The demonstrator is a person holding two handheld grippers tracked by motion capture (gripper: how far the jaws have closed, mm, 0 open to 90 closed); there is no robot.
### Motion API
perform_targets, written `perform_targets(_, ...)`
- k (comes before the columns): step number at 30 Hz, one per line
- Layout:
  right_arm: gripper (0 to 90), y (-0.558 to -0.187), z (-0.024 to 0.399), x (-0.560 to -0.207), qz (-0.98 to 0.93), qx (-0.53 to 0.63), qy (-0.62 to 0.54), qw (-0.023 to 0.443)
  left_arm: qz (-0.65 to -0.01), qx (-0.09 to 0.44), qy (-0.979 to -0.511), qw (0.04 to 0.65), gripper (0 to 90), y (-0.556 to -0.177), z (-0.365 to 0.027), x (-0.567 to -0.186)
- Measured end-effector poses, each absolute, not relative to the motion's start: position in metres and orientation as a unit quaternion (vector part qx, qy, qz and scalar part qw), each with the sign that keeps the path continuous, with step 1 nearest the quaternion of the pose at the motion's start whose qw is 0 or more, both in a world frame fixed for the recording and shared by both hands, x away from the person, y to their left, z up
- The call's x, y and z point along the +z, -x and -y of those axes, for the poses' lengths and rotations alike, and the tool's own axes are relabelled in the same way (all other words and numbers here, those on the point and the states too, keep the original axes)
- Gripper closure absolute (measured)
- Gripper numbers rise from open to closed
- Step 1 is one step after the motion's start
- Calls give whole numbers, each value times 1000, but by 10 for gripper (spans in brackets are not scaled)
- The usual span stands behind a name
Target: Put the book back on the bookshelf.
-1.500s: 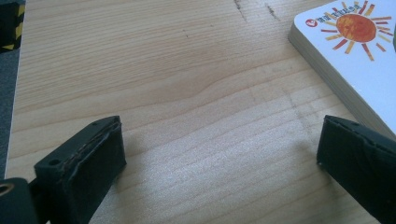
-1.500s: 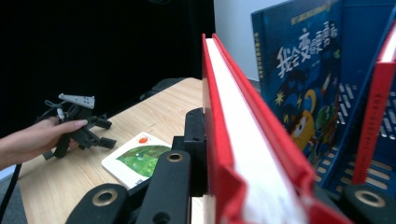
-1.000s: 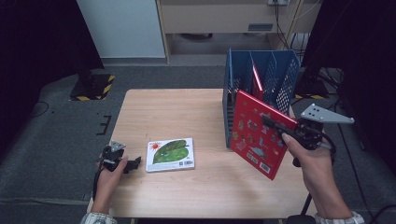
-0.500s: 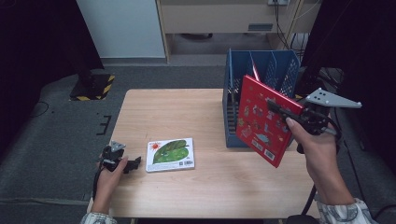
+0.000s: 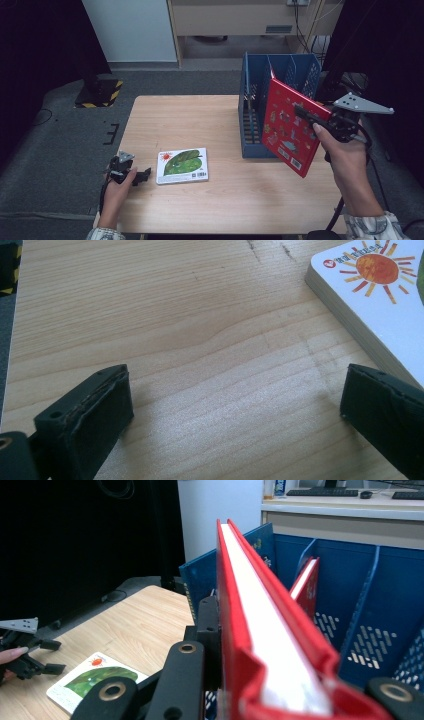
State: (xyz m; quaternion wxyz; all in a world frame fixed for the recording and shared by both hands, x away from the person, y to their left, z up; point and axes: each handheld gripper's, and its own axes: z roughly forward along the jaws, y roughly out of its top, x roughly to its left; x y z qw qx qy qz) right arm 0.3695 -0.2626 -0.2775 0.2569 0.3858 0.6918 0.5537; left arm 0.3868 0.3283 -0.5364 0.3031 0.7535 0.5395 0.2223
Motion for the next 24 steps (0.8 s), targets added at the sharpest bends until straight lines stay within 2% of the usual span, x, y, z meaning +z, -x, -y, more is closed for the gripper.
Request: perform_targets(24,791,-371,294,-278,-678,540,-415,278,-540,222,-753,303,0,-387,-328,-536)
